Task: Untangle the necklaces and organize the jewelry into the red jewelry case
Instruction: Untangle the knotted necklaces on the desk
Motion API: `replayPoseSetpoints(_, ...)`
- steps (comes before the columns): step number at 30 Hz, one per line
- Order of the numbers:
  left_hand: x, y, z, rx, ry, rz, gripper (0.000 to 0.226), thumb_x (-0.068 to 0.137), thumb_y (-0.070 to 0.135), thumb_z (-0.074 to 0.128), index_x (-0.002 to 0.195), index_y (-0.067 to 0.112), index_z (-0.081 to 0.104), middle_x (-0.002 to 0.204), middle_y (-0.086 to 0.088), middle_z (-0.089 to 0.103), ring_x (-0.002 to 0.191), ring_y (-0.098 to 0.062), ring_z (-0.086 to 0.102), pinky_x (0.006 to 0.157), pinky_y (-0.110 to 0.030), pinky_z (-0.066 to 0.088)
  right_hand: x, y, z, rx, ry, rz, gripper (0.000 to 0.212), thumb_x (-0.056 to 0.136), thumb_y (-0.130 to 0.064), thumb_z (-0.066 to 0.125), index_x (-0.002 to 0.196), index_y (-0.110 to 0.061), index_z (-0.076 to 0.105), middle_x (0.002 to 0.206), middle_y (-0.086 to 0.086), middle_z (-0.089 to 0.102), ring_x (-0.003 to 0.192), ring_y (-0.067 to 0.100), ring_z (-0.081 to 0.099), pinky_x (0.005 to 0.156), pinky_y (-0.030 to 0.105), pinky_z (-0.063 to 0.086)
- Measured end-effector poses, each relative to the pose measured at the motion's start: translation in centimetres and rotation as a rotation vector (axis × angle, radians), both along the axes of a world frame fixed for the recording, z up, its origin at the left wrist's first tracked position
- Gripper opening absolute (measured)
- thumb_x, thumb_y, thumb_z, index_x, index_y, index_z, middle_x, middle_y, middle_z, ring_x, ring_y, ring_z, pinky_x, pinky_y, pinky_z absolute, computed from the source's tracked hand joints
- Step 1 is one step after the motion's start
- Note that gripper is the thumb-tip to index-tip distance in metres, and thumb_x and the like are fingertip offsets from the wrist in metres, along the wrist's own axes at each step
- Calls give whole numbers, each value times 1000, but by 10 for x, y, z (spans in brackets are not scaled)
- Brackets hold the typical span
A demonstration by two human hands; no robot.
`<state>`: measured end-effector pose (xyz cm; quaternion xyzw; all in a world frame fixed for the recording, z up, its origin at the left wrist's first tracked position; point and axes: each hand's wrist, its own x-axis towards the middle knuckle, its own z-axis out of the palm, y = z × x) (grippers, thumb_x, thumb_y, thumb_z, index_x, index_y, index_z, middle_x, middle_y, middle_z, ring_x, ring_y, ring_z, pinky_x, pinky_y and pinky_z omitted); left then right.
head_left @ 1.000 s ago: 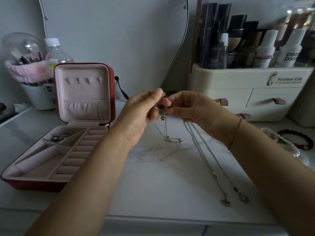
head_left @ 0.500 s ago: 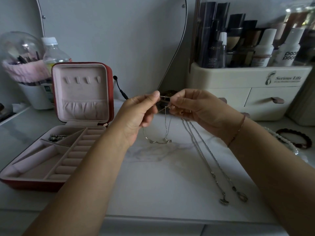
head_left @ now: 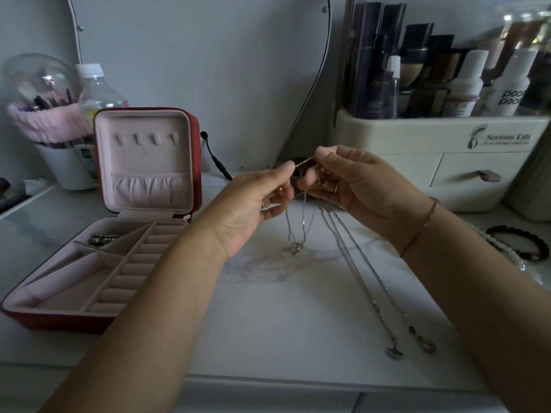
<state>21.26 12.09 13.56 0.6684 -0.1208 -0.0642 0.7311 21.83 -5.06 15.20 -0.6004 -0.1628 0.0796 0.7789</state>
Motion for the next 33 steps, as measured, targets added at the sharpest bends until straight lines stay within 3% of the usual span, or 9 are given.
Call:
replayPoseSetpoints(4, 7, 3, 3, -291, 107, 129, 32, 88, 37, 55, 61, 24, 43, 62, 6, 59, 66, -9, 58, 81, -32, 44, -1, -1, 2, -6, 50, -73, 13, 96, -18, 49, 89, -8, 51, 60, 5, 56, 54, 17, 58, 66, 27, 56)
replayPoseSetpoints(9, 14, 14, 4, -594, 182, 357, 36, 91, 35, 54, 60, 23, 41, 56, 6, 54, 63, -11, 55, 76, -28, 47, 0, -6, 6, -200, -32, -270, 15, 95, -18, 54, 82, -11, 54, 58, 5, 57, 42, 13, 46, 58, 27, 54)
replayPoseSetpoints(12, 16, 20, 4, -697, 176, 458, 37, 92, 33, 53, 60, 21, 41, 50, 5, 47, 53, -11, 48, 65, -24, 49, 1, -6, 5, -430, -207, -455, 17, 94, -18, 55, 78, -12, 55, 52, -1, 59, 39, 13, 45, 45, 25, 48)
replayPoseSetpoints(15, 16, 22, 5, -715, 177, 490, 35, 92, 31, 52, 60, 21, 43, 45, 6, 38, 41, -8, 34, 45, -16, 36, 4, -5, 1, -558, -294, -555, 20, 93, -21, 57, 74, -18, 55, 50, -4, 59, 35, 6, 45, 43, 24, 46)
replayPoseSetpoints(18, 17, 23, 5, -589, 194, 534, 32, 93, 30, 51, 63, 21, 45, 41, 8, 34, 34, -6, 25, 34, -16, 20, 4, -5, 0, -536, -278, -568, 19, 93, -21, 58, 75, -17, 55, 53, -2, 61, 41, 11, 50, 50, 27, 50)
replayPoseSetpoints(24, 16, 22, -2, -158, 189, 685, 27, 91, 32, 52, 66, 21, 50, 37, 11, 26, 32, -5, 16, 33, -17, 11, 0, -4, 5, -381, -355, -502, 16, 93, -14, 57, 77, -15, 54, 65, 4, 67, 57, 15, 62, 59, 30, 57)
replayPoseSetpoints(29, 19, 23, -4, 54, 87, 846, 29, 82, 28, 59, 54, 22, 56, 38, 10, 29, 37, -9, 22, 44, -26, 18, -6, -4, 9, -403, -495, -505, 12, 90, -14, 61, 79, -15, 56, 65, 4, 65, 47, 8, 55, 43, 20, 43)
replayPoseSetpoints(31, 17, 21, -5, 184, 3, 857, 30, 80, 23, 60, 51, 22, 59, 35, 8, 35, 36, -9, 32, 49, -27, 25, -6, -4, 8, -386, -502, -449, 10, 86, -14, 66, 80, -11, 58, 63, 5, 63, 43, 6, 48, 41, 16, 38)
replayPoseSetpoints(33, 16, 18, -8, 343, -66, 843, 24, 78, 25, 59, 57, 15, 65, 42, 4, 40, 47, -14, 41, 56, -27, 31, -5, -4, 7, -403, -482, -386, 10, 82, -15, 70, 78, -12, 61, 60, 1, 61, 44, 5, 47, 43, 16, 38)
